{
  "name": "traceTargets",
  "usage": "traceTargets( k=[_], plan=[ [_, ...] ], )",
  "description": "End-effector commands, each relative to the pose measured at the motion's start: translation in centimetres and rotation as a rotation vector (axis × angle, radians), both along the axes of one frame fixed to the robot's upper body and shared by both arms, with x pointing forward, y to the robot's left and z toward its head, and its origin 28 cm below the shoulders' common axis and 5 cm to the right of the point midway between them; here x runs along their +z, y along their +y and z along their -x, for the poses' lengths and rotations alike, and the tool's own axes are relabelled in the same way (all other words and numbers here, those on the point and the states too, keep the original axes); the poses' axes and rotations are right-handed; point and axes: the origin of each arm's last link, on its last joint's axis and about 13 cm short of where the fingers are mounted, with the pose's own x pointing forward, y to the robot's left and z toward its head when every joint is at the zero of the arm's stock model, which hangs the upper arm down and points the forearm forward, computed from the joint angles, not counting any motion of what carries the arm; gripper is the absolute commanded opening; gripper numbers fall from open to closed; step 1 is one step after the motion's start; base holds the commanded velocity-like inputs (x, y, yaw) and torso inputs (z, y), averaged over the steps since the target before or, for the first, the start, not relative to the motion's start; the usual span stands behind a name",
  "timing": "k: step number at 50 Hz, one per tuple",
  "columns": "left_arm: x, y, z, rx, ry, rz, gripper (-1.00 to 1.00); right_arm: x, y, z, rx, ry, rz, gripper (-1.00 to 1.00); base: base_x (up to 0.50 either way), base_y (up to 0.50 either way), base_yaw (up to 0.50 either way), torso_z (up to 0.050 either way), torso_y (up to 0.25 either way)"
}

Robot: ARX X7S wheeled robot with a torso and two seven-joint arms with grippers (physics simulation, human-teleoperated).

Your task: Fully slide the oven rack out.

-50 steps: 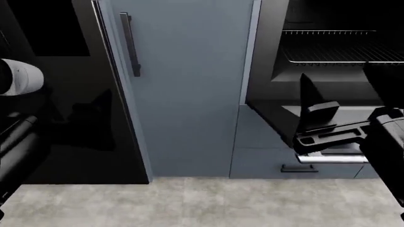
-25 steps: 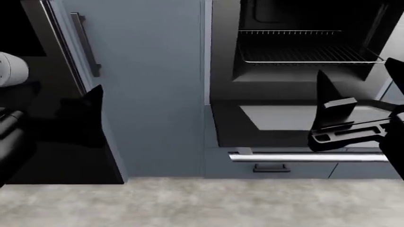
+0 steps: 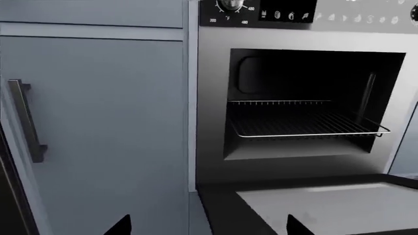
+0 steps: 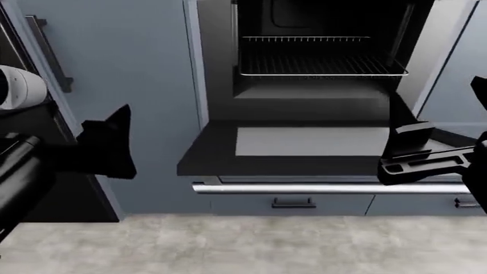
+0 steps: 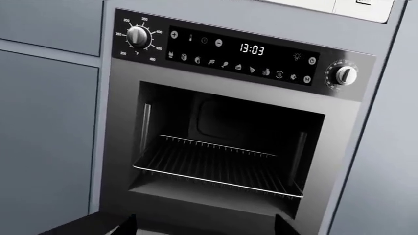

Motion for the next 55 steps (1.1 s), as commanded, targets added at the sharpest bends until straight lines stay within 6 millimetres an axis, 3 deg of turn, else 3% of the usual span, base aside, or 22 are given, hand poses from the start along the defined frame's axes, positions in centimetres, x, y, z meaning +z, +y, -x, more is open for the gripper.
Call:
traceTargets(
  k=[1,37,44,55],
  plan=[
    [0.1,0.0,0.0,0.012,-0.007,-0.001,1.0,-0.1,-0.2,-0.3,-0.013,0.009,0.01,1.0,0.0,-0.5,0.0,0.0,0.0],
    [-0.2,-0.2,0.0,-0.002,-0.019,0.033,1.0,-0.7,0.2,-0.6,0.007,0.03,0.009,1.0,0.0,-0.5,0.0,0.0,0.0],
    [-0.5,-0.1,-0.1,0.009,-0.015,0.026,1.0,-0.9,0.3,-0.8,0.001,0.032,0.01,1.0,0.07,-0.06,0.0,0.0,0.0],
    [-0.6,0.0,-0.2,0.018,-0.016,0.031,1.0,-0.8,0.4,-0.8,0.013,0.028,0.012,1.0,0.49,0.0,0.0,0.0,0.0]
  ],
)
